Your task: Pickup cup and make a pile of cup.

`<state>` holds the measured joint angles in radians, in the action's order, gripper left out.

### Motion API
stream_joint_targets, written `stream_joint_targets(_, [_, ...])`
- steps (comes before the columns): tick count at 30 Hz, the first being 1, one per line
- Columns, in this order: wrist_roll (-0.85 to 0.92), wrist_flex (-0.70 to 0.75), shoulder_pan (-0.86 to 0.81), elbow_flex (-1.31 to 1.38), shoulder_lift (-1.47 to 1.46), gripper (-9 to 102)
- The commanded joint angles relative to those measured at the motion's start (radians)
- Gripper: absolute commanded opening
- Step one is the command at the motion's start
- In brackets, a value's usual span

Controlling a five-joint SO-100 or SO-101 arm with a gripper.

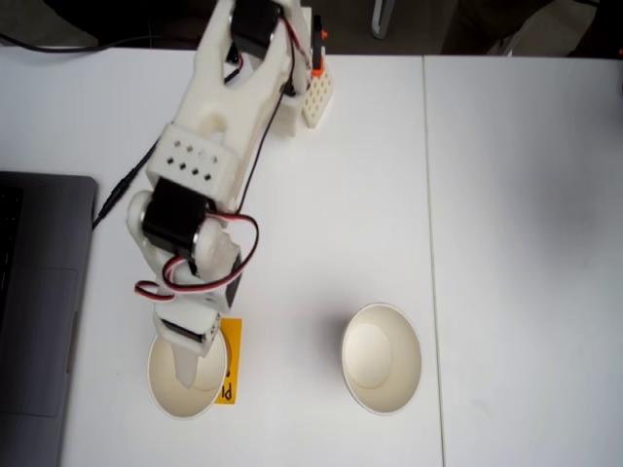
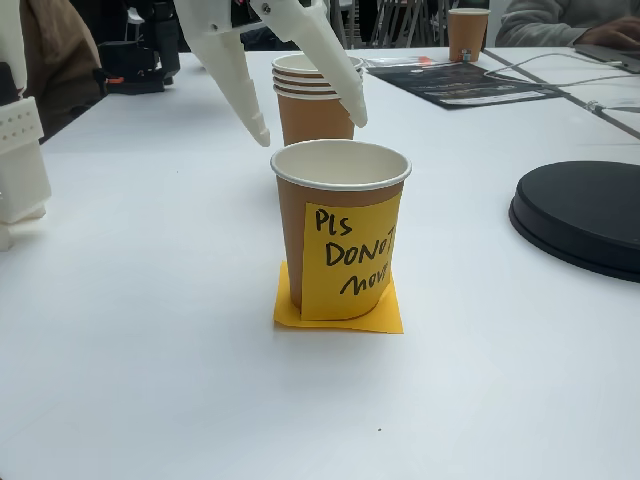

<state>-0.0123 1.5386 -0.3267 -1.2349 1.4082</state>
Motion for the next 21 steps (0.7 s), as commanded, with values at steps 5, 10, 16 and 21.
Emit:
stream_joint_targets(5, [-0.002, 0.005, 0.012, 0.078, 0.006, 32])
stream_joint_targets(10, [-0.003, 0.0, 0.002, 0.078, -0.021, 32])
stream_joint_targets(16, [-0.003, -0.005, 0.0, 0.069, -0.025, 32])
stream_joint_targets(21, [-0.003, -0.006, -0.002, -0.015, -0.012, 32])
